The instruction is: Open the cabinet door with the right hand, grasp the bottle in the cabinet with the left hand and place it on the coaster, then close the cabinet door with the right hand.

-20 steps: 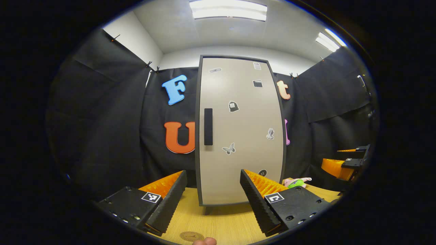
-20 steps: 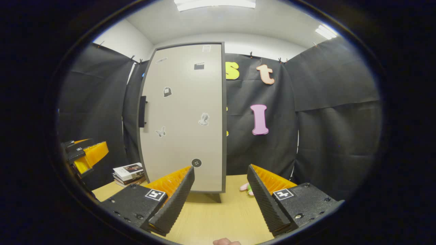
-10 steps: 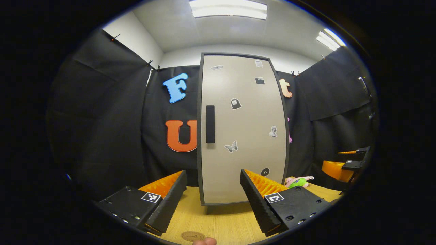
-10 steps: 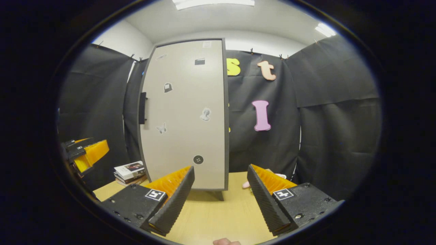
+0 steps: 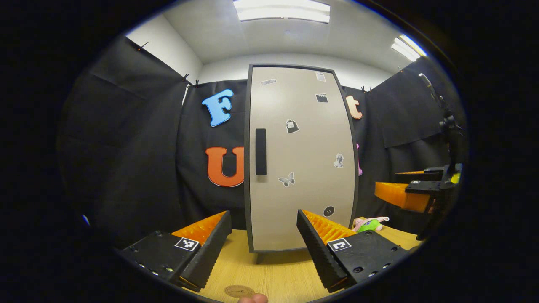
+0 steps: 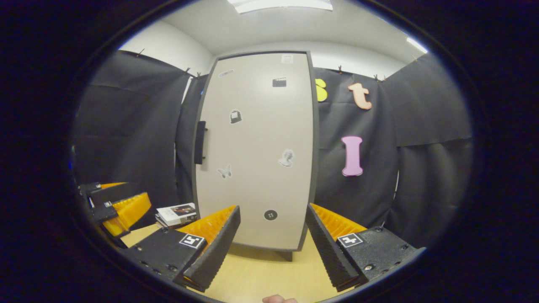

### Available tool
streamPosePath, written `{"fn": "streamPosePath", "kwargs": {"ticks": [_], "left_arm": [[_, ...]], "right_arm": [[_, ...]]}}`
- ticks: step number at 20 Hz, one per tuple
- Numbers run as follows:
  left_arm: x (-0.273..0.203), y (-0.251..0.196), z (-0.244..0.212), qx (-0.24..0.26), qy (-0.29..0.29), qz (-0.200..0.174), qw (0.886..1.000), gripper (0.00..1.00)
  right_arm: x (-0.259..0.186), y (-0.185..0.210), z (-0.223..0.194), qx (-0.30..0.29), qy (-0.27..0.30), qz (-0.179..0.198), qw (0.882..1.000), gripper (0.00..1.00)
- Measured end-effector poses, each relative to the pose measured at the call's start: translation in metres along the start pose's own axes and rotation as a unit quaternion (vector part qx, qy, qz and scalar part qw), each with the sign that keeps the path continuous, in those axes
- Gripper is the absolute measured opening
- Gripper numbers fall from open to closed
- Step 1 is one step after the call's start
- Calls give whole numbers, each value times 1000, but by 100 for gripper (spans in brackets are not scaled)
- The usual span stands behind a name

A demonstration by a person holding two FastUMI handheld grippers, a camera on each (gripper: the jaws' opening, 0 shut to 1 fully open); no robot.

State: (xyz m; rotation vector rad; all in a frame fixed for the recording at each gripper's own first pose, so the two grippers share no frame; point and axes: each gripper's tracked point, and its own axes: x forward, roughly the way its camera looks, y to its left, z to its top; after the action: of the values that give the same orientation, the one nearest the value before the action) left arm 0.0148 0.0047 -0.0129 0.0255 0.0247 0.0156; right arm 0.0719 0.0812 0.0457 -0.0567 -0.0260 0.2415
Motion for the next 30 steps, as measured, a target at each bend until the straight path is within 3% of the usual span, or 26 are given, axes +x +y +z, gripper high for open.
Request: {"fn": "streamPosePath", "kwargs": {"ticks": [3, 12, 27, 30], "left_arm": [[-5, -1, 1, 14, 3, 1, 1000, 95], [-17, -13, 3, 22, 3, -16, 1000, 94], [-16, 11, 6, 22, 2, 1, 1000, 95], [-17, 14, 5, 23, 4, 2, 1000, 94]], "right_arm": [[40, 27, 23, 4, -16, 51, 999, 99], [138, 113, 63, -15, -19, 139, 990, 99], [223, 185, 63, -14, 17, 165, 986, 100], [226, 194, 65, -24, 14, 171, 985, 93]]}}
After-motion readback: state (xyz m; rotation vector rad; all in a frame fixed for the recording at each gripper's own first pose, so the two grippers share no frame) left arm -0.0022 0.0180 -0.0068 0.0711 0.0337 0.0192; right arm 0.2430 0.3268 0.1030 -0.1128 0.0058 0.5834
